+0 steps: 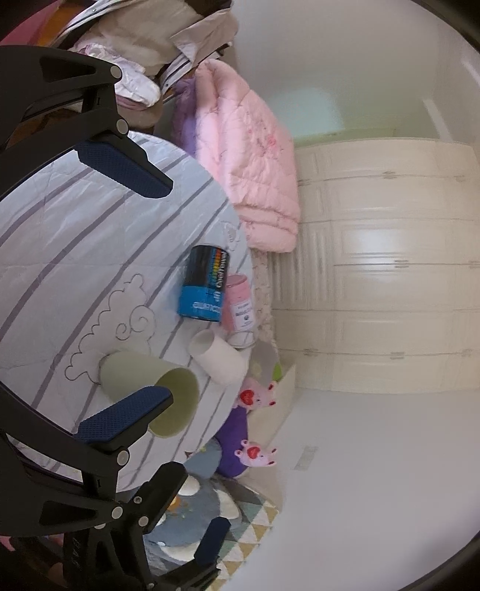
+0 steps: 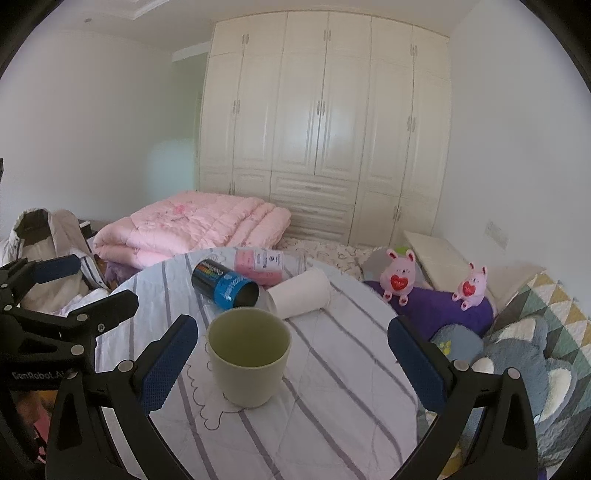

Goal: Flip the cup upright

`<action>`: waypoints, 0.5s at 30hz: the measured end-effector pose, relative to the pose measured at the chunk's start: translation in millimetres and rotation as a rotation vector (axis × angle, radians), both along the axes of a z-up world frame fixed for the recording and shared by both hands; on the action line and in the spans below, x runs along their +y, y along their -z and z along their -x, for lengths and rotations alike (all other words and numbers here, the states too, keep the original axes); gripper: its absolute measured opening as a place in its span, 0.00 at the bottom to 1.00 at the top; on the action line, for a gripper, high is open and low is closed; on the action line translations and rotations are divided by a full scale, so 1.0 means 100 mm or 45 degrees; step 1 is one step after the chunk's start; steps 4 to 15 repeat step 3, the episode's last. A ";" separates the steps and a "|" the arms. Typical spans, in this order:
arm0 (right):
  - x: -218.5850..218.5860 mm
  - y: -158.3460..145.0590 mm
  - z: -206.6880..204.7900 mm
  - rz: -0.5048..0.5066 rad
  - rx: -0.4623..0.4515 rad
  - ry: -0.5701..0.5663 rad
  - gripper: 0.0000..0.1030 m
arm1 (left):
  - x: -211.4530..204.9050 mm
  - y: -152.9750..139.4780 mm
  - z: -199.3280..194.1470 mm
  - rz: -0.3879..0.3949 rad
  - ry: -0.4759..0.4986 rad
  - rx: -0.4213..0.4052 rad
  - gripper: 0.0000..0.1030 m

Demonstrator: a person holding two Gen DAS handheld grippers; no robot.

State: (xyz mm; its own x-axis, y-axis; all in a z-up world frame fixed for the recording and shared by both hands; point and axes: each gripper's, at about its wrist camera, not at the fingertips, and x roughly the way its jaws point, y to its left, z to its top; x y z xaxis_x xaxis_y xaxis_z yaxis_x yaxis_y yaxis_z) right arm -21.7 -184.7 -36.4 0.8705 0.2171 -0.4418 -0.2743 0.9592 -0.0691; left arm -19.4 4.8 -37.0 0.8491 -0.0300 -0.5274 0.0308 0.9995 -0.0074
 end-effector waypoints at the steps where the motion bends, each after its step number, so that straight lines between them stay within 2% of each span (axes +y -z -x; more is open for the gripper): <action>1: 0.00 0.02 -0.02 -0.002 0.017 -0.001 1.00 | 0.01 0.02 -0.02 0.005 0.003 0.019 1.00; 3: 0.02 0.07 -0.05 0.001 0.041 -0.008 1.00 | 0.03 0.05 -0.07 0.008 0.003 0.057 1.00; 15: 0.02 0.07 -0.05 0.001 0.041 -0.008 1.00 | 0.03 0.05 -0.07 0.008 0.003 0.057 1.00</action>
